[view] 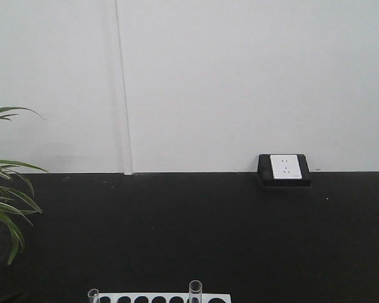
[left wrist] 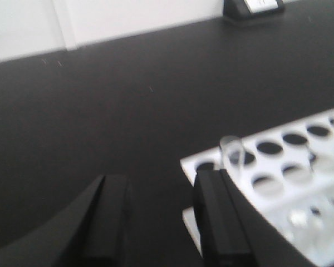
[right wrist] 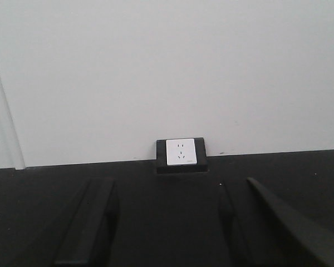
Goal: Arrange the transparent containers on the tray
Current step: 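Lower the left gripper over a clear glass tube in the white rack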
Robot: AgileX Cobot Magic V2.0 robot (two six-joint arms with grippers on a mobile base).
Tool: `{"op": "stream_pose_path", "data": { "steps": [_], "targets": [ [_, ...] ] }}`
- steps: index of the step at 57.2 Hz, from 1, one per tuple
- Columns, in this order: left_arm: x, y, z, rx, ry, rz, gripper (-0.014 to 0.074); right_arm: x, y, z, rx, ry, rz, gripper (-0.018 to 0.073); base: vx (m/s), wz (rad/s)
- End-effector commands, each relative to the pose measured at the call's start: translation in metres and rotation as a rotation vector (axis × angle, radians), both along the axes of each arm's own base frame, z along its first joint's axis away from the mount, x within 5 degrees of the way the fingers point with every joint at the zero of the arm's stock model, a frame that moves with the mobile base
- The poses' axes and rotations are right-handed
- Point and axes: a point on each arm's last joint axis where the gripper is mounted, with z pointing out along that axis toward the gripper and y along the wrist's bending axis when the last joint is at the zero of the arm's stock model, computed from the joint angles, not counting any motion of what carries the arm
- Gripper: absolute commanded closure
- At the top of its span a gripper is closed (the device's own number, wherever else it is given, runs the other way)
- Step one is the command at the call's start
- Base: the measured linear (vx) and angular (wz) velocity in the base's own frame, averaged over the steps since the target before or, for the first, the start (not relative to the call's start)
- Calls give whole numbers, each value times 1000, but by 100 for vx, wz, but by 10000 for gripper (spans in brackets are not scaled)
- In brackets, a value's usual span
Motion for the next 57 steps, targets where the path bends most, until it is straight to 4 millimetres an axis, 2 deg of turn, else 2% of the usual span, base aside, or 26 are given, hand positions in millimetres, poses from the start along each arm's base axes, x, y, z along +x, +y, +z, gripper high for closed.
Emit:
{"op": "stream_pose_path", "data": {
  "steps": [1,11,28,37,57],
  "targets": [
    [0,-7,4,-61,-79,-40,188,0,0,19,-17,-115,-3,86,0,0],
    [1,-18,0,-81,-102,-97,185,0,0,19,-17,-115,-3,86,0,0],
    [18,-30,-22,-103,-76,-127,76,0,0,18,-11,-109,-3,86,0,0],
    [26,-35,-28,-170,-102,-132,62,0,0,17,-11,-91,-3,86,0,0],
    [58,-48,-23,-224,-149,-136,62,0,0,14,-11,-57,-2,86,0,0]
  ]
}}
